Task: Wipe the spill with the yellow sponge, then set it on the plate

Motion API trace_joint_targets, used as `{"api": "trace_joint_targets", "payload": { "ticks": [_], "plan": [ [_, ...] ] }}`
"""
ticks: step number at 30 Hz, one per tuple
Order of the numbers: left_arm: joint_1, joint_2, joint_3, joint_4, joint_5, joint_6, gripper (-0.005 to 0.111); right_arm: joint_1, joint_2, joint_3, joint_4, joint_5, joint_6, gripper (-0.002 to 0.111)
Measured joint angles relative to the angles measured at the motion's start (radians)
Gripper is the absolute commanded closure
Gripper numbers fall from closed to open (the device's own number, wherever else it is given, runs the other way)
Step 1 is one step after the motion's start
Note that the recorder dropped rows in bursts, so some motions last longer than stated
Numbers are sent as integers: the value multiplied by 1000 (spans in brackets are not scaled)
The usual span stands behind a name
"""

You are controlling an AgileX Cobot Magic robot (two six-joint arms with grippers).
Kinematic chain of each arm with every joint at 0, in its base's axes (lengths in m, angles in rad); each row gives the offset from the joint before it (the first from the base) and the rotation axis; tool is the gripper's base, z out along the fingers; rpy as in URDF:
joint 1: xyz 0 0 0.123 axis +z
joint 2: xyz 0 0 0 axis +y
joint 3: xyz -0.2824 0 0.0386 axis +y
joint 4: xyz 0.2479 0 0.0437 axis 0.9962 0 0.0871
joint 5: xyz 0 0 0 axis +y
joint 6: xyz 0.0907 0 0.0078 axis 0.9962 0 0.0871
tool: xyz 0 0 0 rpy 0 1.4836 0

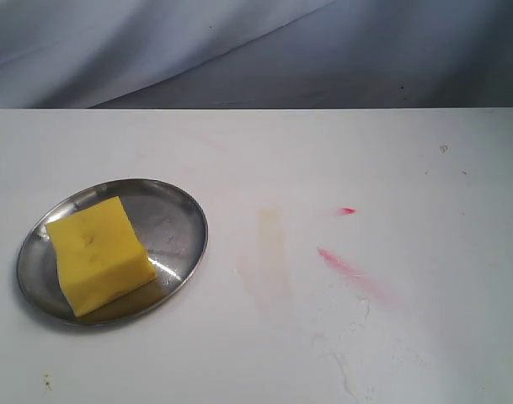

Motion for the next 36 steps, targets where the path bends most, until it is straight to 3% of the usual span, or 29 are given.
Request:
{"api": "trace_joint_targets", "payload": {
  "ticks": [36],
  "plan": [
    [0, 0, 0, 0, 0, 0, 107, 0, 0, 0, 18, 0, -2, 108]
  ]
}}
